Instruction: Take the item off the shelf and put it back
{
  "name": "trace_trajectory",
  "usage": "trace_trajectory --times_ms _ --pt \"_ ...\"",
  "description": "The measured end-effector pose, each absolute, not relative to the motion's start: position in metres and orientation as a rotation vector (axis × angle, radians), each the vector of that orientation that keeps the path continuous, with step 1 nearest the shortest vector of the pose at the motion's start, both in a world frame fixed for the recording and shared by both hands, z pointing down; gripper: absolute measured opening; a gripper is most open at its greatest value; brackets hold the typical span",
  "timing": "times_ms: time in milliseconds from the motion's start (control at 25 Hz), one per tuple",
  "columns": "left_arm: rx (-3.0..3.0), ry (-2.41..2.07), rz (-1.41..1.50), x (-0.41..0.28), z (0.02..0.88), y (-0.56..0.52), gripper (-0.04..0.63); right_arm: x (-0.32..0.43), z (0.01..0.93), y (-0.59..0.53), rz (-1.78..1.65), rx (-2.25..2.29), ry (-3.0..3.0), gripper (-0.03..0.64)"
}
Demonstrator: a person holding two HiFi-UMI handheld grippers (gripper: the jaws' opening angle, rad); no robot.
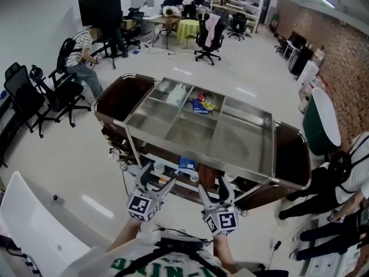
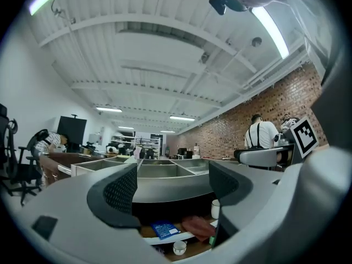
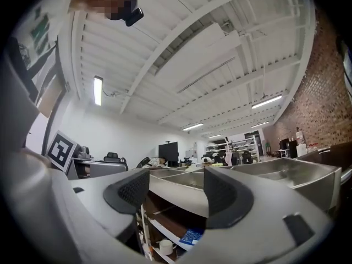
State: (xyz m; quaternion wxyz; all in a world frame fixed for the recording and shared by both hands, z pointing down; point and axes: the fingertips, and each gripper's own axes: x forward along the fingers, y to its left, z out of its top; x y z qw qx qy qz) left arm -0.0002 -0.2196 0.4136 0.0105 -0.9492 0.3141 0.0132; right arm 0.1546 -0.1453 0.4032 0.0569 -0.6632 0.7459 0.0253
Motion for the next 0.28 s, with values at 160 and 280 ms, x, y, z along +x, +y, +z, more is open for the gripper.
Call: trace_trajectory --times_ms 160,280 --pt "-2.975 1.021 0.066 -0.01 0.407 -0.215 0.393 0.144 0.402 -0.15 0.078 -1.978 2.283 0.324" --pt "-2.967 1.017 0.064 -0.017 0.406 -0.213 0.38 0.138 0.402 -0.153 0.069 -1.963 2.285 0.324"
